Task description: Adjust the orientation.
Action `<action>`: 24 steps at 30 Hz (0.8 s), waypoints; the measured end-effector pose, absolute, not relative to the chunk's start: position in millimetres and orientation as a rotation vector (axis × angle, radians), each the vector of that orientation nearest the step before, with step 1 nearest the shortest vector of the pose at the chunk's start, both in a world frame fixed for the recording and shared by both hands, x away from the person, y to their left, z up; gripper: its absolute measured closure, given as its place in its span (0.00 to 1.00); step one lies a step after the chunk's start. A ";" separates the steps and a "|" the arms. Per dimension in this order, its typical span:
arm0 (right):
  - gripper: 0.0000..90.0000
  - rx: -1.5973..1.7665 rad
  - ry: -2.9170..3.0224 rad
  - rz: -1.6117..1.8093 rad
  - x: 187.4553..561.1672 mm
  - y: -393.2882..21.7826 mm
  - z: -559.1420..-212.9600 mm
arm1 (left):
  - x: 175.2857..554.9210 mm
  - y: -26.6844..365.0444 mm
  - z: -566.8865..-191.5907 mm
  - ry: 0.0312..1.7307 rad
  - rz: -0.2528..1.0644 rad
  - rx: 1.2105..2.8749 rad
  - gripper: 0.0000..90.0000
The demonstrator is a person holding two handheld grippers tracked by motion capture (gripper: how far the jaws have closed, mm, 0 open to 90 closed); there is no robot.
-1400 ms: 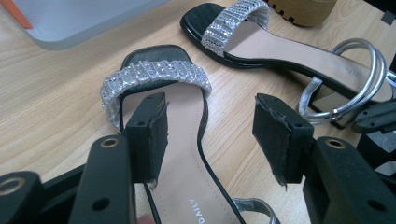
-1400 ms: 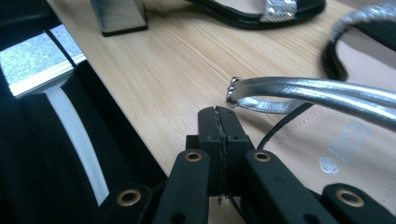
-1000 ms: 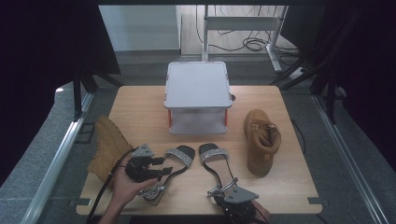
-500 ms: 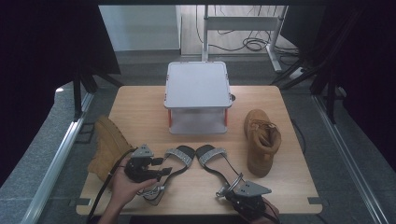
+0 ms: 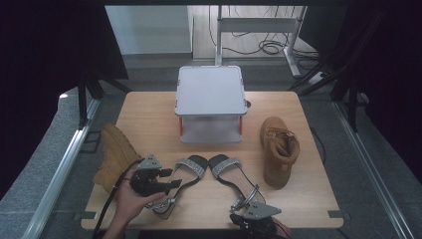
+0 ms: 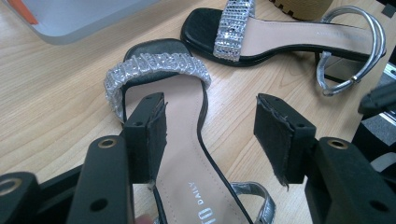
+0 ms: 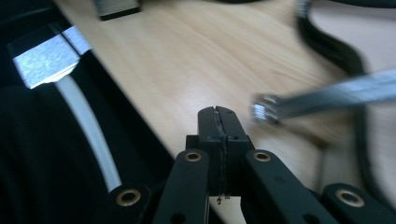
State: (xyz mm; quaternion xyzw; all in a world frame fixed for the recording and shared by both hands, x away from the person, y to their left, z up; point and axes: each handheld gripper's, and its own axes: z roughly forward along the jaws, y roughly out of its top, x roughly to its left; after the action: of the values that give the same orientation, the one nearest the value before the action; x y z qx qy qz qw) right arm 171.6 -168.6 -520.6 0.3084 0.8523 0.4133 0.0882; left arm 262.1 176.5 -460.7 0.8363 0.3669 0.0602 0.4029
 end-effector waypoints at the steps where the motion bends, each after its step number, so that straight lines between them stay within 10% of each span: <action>1: 1.00 0.910 2.539 1.242 170.6 -166.2 -519.7 | 261.9 176.4 -460.6 0.927 0.152 2.114 0.49; 24: 0.97 0.905 2.313 1.391 222.0 -173.5 -461.7 | 261.0 181.6 -455.3 0.956 0.184 2.104 0.47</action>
State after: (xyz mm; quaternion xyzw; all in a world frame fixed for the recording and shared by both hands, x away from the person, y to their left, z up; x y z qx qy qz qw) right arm 222.0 -173.5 -461.7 0.3144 0.8038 0.4832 0.1470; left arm 261.0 181.6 -455.3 0.8318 0.3780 0.0727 0.4000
